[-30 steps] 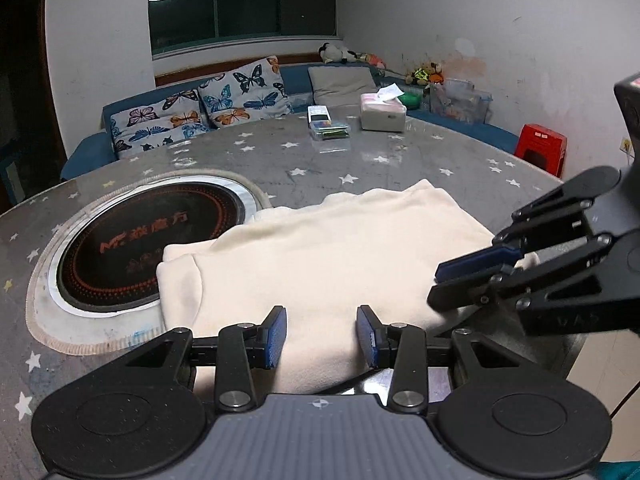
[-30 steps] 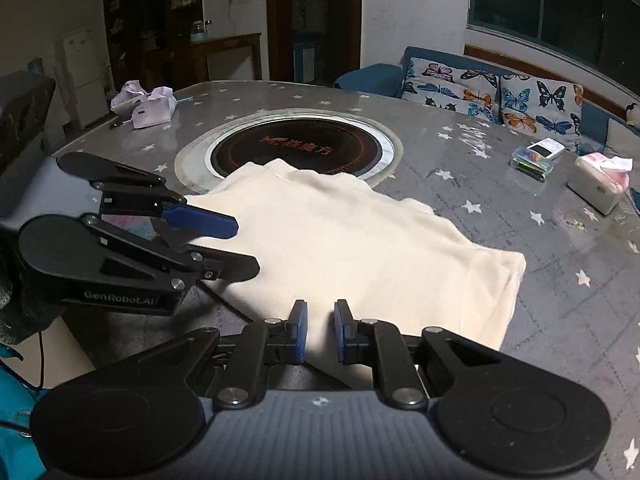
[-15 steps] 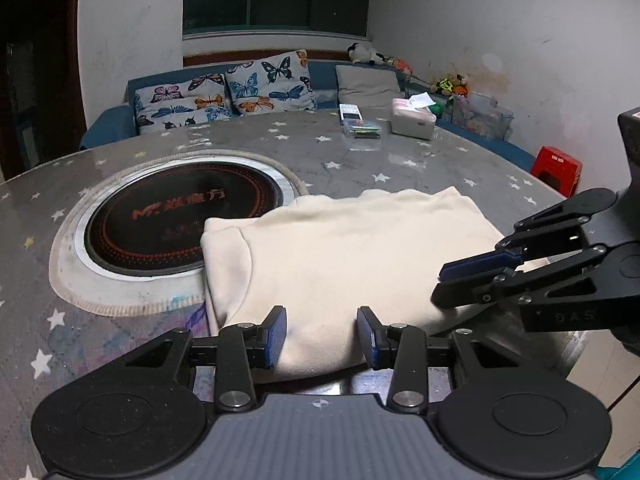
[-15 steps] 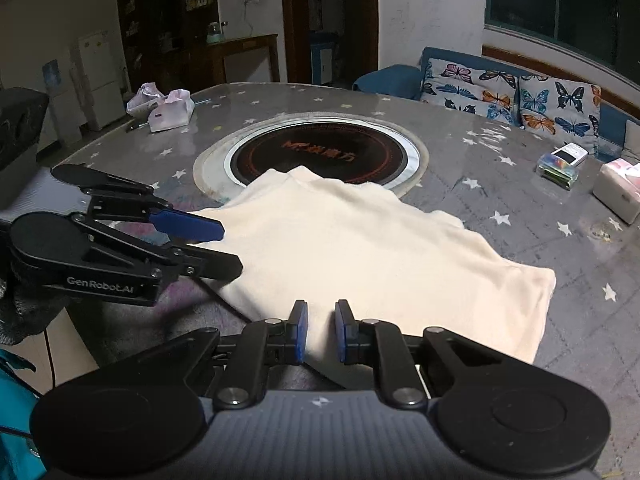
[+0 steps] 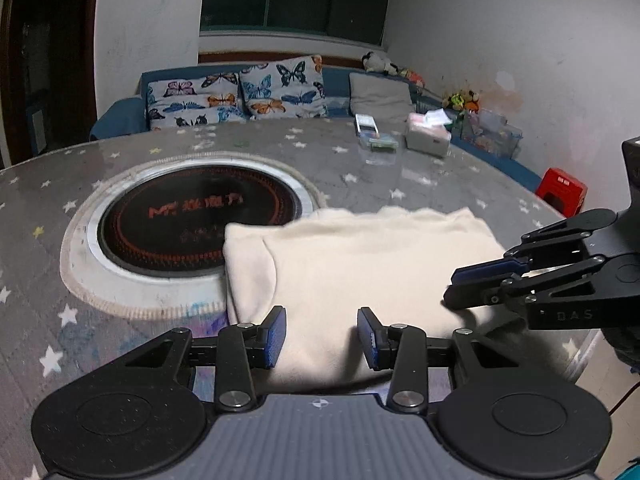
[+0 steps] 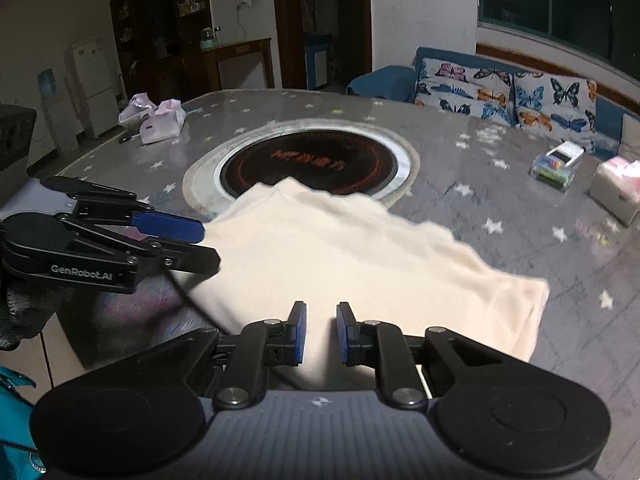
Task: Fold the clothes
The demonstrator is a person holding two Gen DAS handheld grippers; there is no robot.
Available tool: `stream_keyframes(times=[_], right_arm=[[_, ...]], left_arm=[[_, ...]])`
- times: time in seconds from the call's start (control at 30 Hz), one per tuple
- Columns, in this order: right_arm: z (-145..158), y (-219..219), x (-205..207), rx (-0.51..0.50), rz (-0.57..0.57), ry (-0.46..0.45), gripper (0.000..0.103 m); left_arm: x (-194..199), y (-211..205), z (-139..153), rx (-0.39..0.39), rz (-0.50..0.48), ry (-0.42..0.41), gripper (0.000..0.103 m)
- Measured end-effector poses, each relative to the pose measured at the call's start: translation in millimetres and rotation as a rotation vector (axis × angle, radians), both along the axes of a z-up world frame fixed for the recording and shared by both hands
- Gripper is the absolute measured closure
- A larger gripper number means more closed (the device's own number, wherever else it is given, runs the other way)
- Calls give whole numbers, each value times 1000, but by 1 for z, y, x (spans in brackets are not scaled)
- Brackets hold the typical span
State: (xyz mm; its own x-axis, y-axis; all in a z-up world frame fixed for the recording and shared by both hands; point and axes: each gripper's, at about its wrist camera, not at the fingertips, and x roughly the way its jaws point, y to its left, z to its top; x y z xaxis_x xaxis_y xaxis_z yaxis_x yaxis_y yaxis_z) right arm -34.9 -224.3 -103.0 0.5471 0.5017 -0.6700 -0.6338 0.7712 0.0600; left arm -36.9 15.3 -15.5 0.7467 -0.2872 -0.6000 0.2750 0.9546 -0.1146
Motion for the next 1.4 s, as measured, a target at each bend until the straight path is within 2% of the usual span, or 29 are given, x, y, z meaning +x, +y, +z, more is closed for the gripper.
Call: stream_keyframes(times=[0.27, 0.43, 0.57, 0.8, 1.07, 1.4], right_arm=[[4, -4, 41, -22, -76, -35, 88], [-14, -14, 76, -24, -173, 12, 88], [-20, -20, 85, -10, -199, 32, 90], [-5, -1, 83, 8, -141, 0, 89], [-17, 23, 97, -6, -117, 19, 89], [-7, 30, 86, 15, -80, 4, 88]], left_arm=[[16, 8, -7, -10, 37, 33, 60], [19, 10, -10, -11, 39, 44, 61], [22, 11, -11, -11, 45, 52, 61], [24, 10, -11, -11, 50, 58, 61], [25, 10, -10, -11, 55, 65, 60], [25, 9, -9, -9, 60, 67, 60]])
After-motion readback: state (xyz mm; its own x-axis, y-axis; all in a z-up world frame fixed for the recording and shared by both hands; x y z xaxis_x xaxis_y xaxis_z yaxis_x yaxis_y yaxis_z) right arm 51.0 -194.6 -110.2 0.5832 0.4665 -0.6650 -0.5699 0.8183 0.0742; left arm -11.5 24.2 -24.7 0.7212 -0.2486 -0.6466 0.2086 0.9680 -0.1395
